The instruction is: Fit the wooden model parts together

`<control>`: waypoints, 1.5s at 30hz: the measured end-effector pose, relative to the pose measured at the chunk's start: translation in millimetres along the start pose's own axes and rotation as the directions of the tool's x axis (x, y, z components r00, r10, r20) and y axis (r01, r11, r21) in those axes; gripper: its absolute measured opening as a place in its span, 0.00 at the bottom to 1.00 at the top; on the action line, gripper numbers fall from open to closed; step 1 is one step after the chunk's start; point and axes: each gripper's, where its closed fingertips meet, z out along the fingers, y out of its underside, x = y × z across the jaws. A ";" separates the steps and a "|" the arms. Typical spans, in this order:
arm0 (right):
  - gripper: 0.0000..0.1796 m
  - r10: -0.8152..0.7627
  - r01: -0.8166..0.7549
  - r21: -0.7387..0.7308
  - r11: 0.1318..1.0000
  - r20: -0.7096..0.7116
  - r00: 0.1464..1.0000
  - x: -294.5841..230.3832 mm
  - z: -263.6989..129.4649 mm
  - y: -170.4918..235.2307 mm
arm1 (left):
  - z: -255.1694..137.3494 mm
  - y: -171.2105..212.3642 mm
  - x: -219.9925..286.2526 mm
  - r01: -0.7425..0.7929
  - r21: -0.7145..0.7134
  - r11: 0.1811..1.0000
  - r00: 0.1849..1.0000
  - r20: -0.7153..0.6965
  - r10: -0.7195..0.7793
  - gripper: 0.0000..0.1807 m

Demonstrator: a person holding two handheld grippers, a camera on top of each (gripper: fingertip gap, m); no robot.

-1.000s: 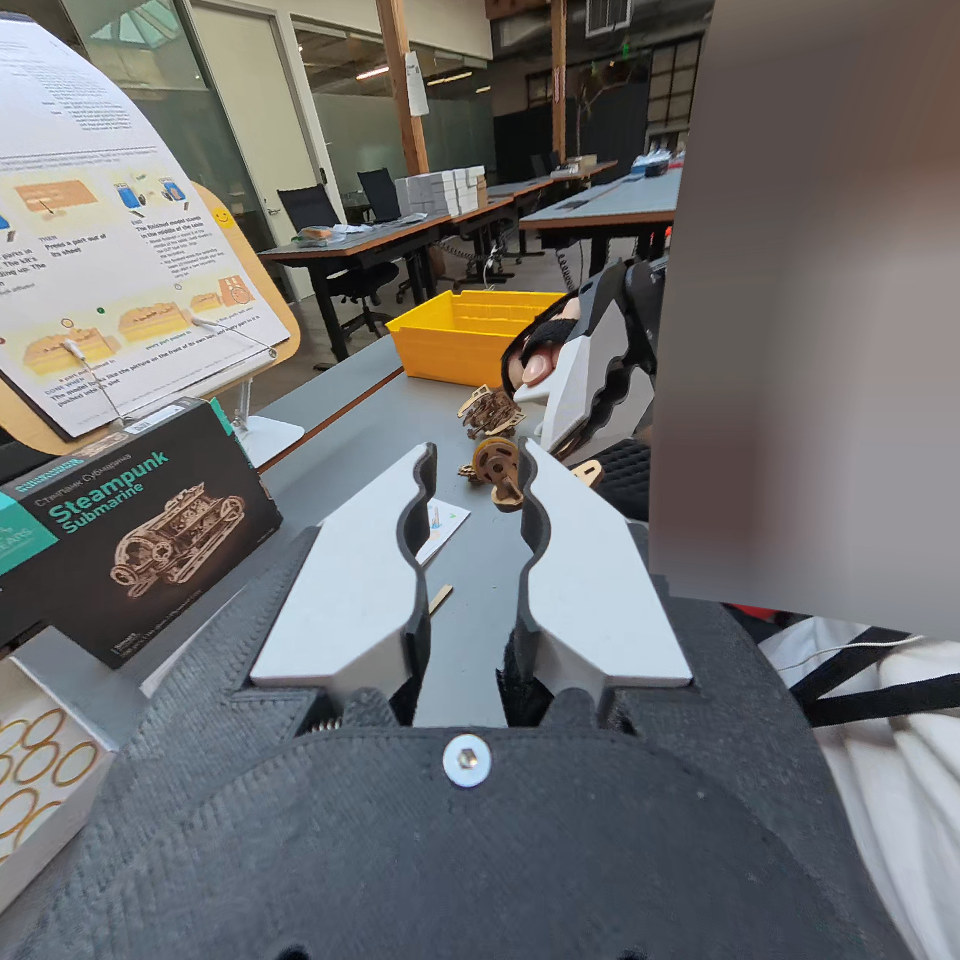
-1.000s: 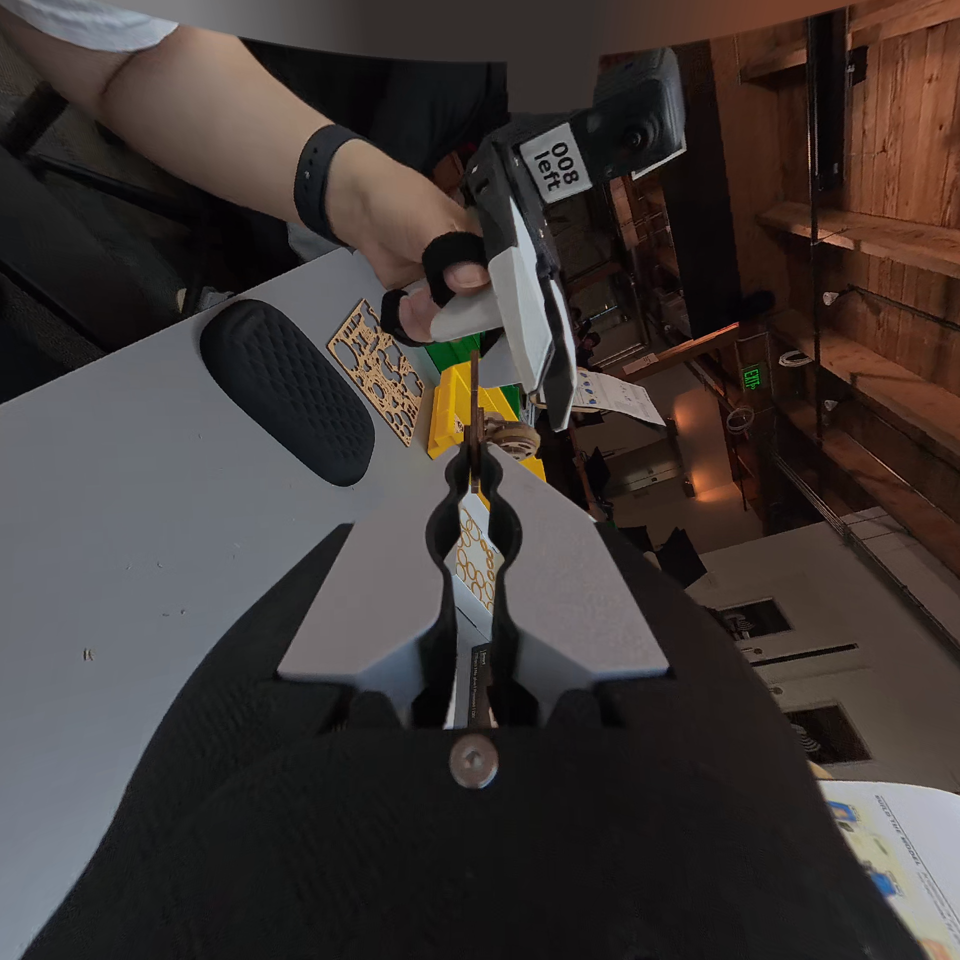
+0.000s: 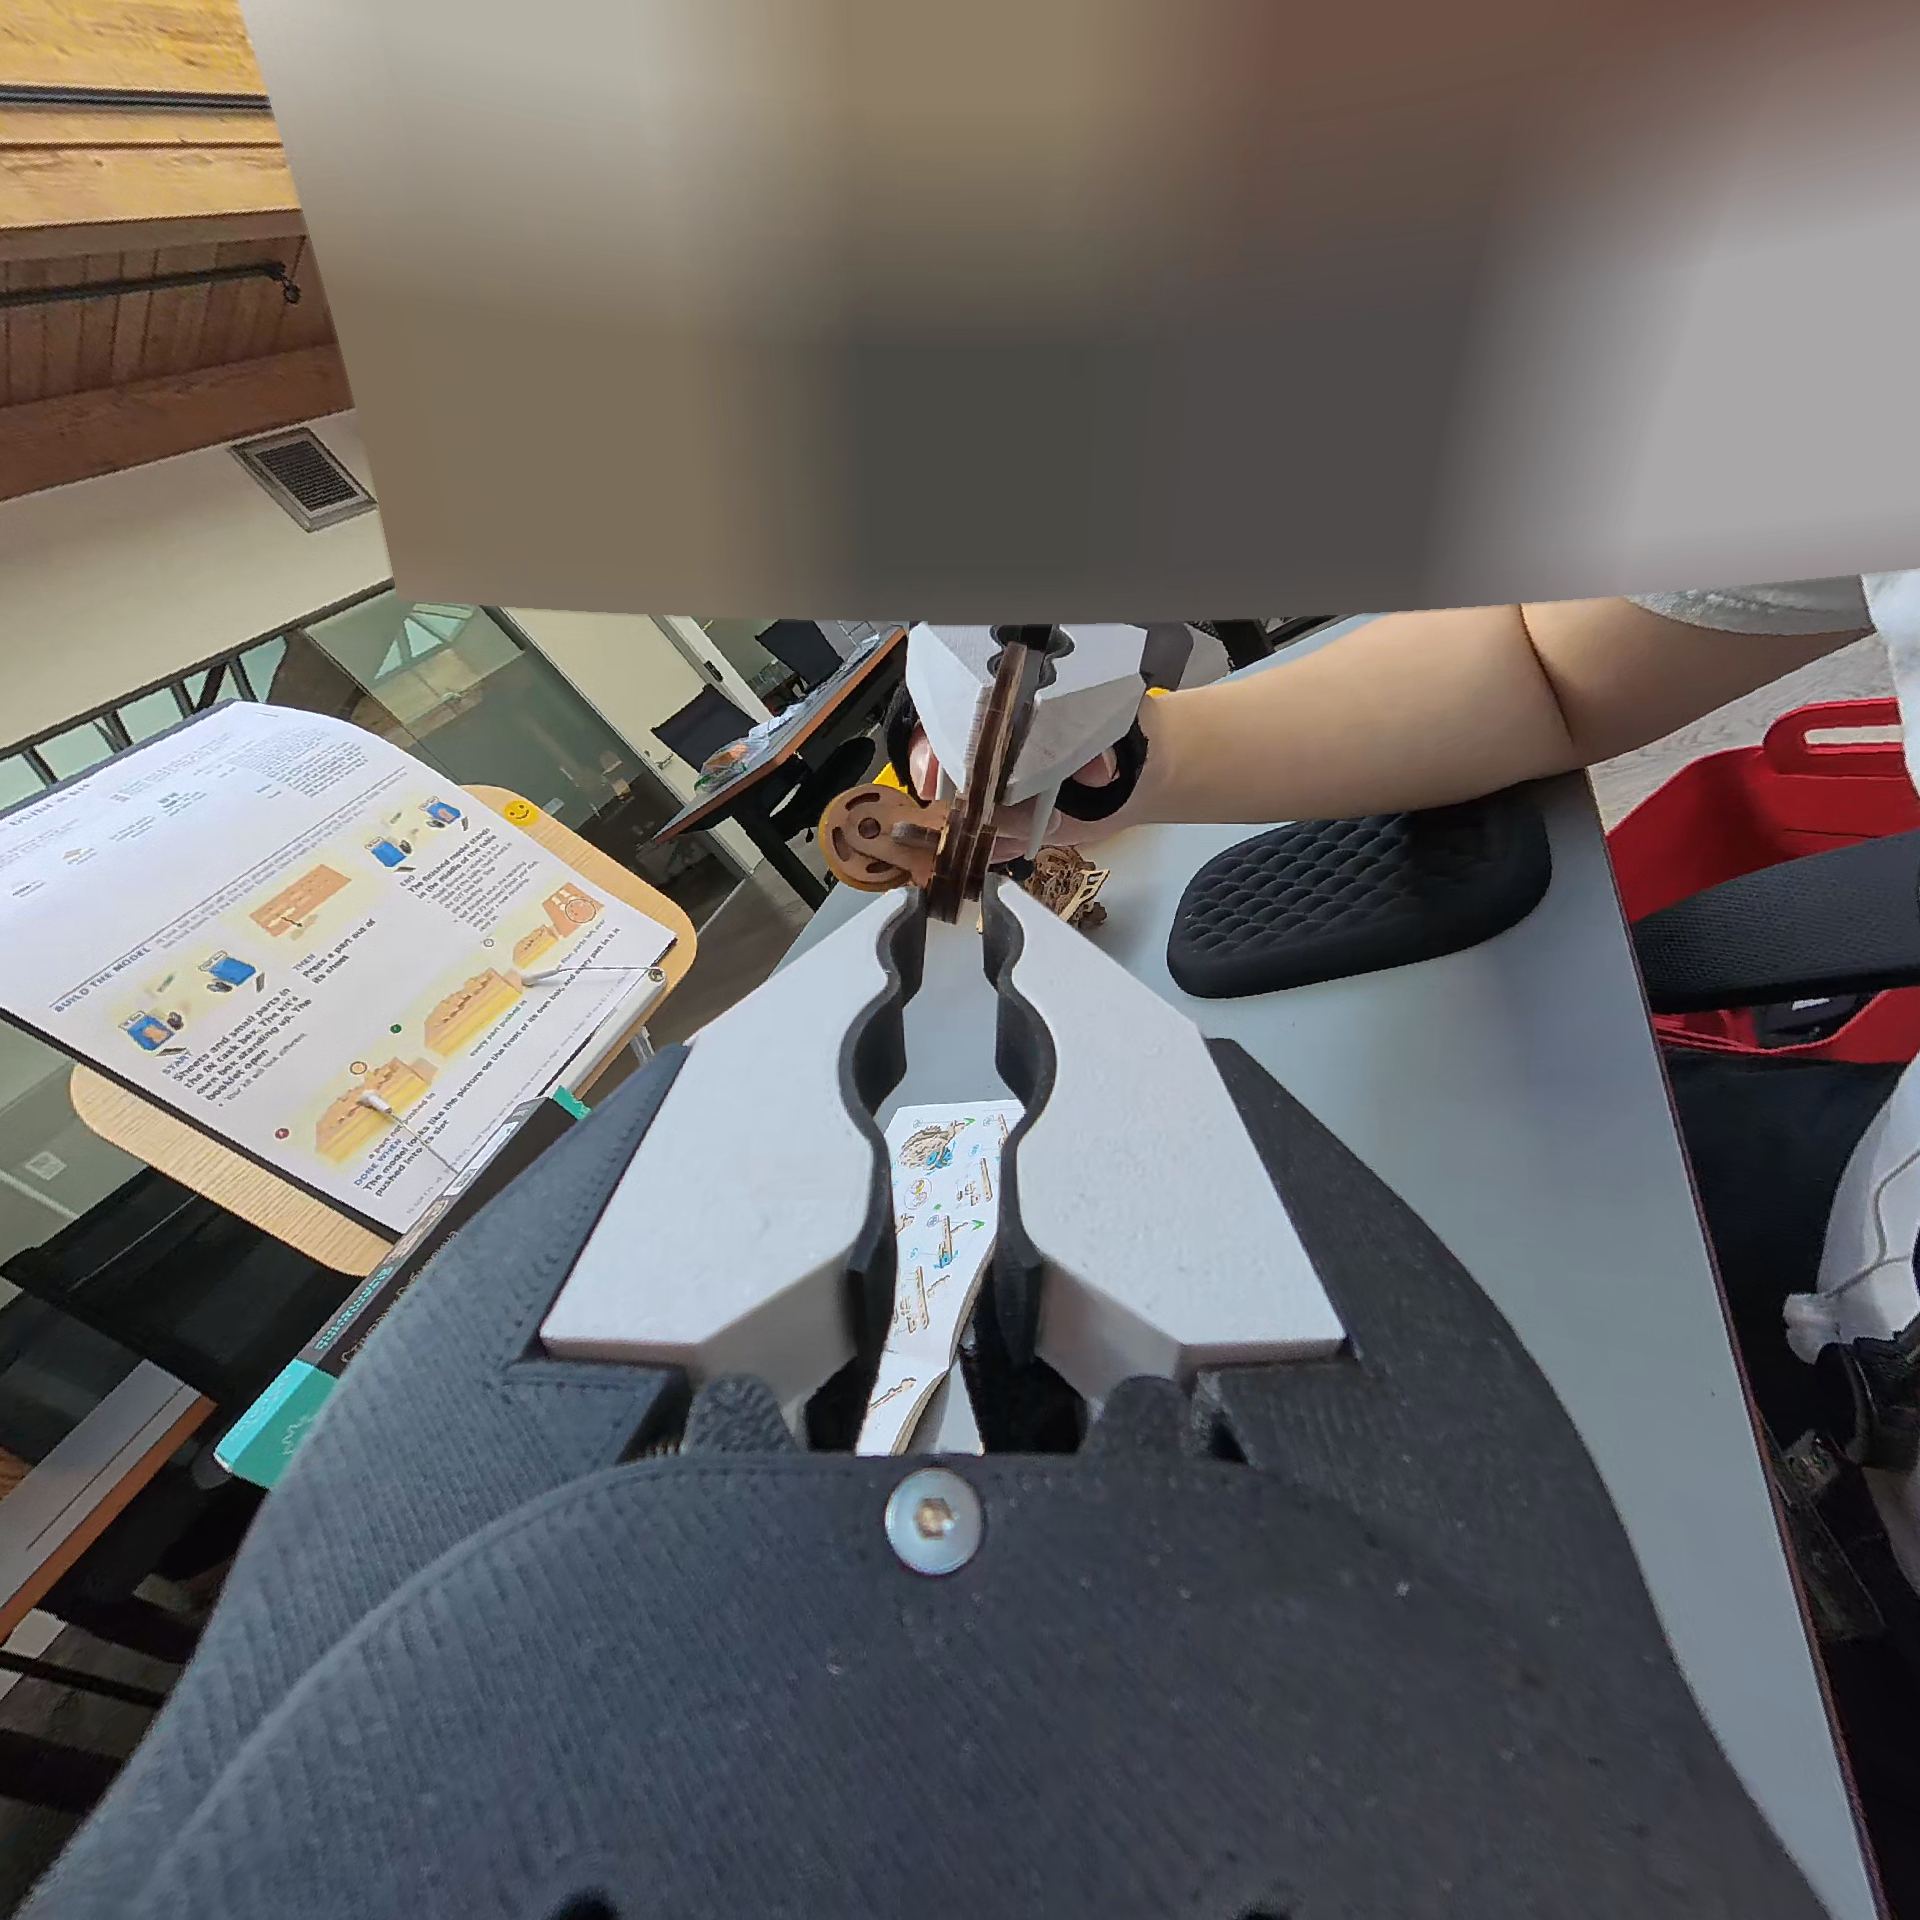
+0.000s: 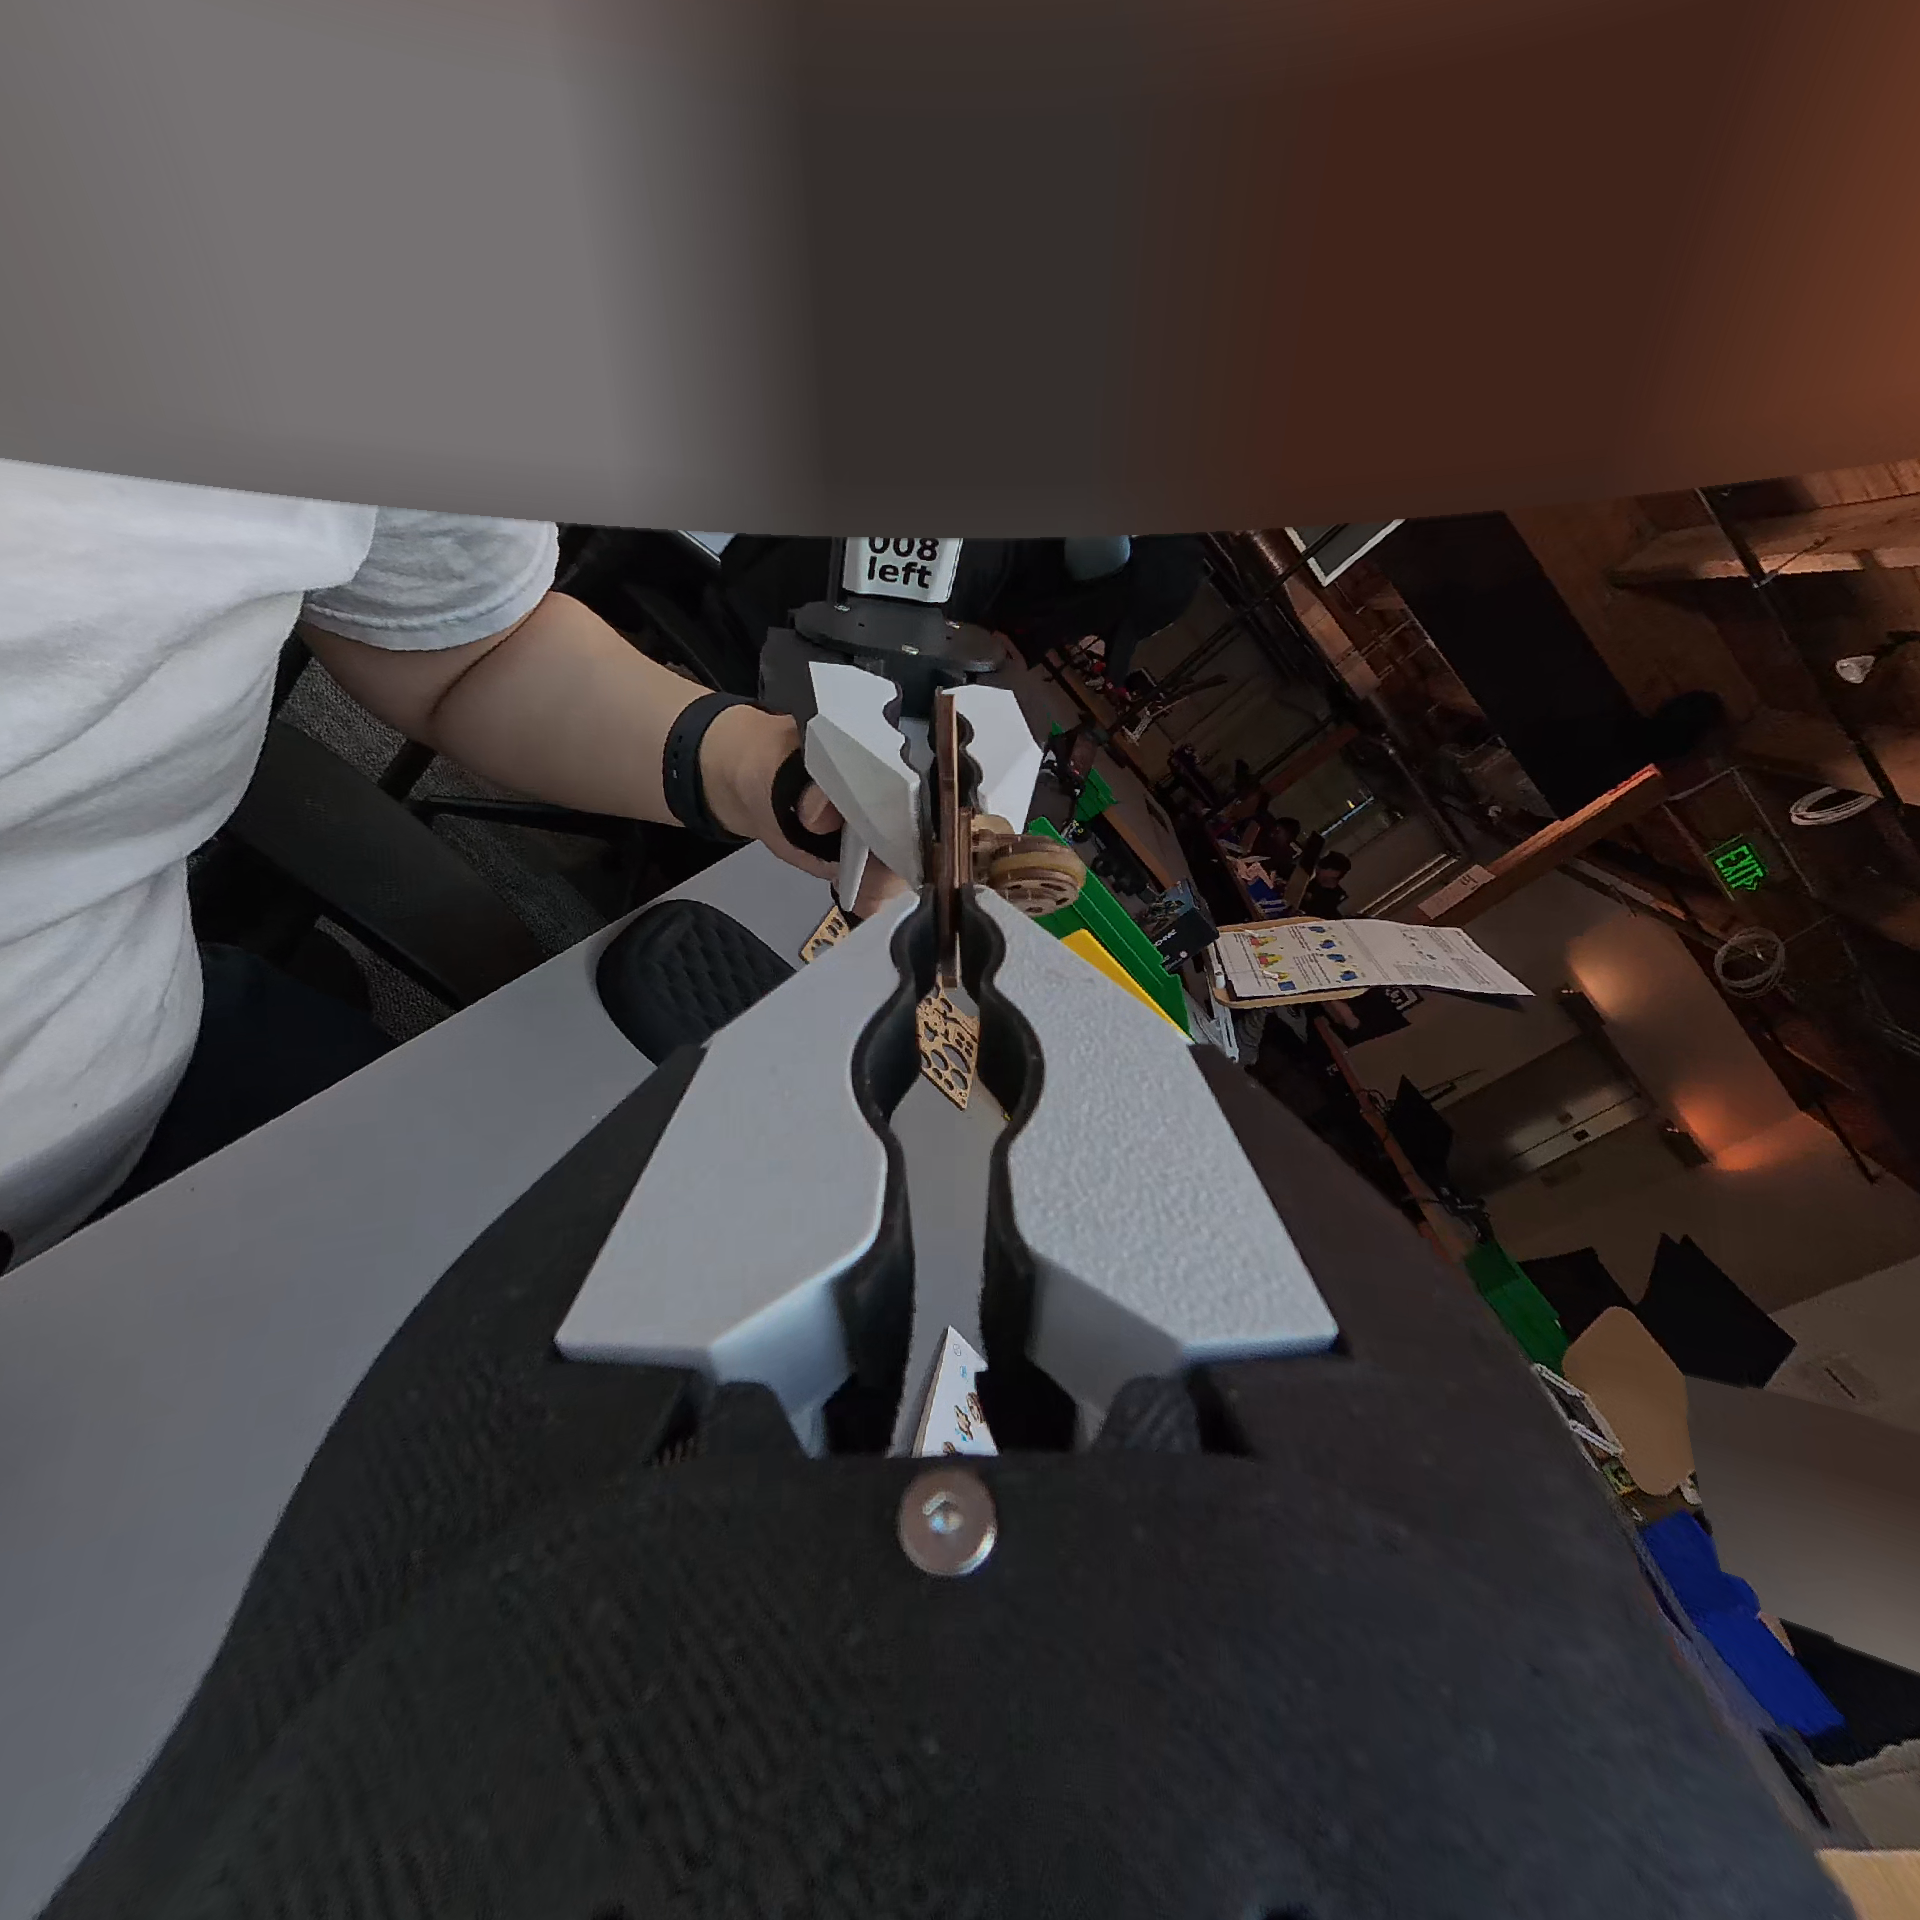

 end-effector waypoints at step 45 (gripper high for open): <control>0.02 -0.123 0.124 -0.105 0.987 0.016 0.992 -9.8 4.2 -3.4 | -6.3 6.6 5.6 -0.207 -0.098 0.973 0.974 0.068 0.214 0.07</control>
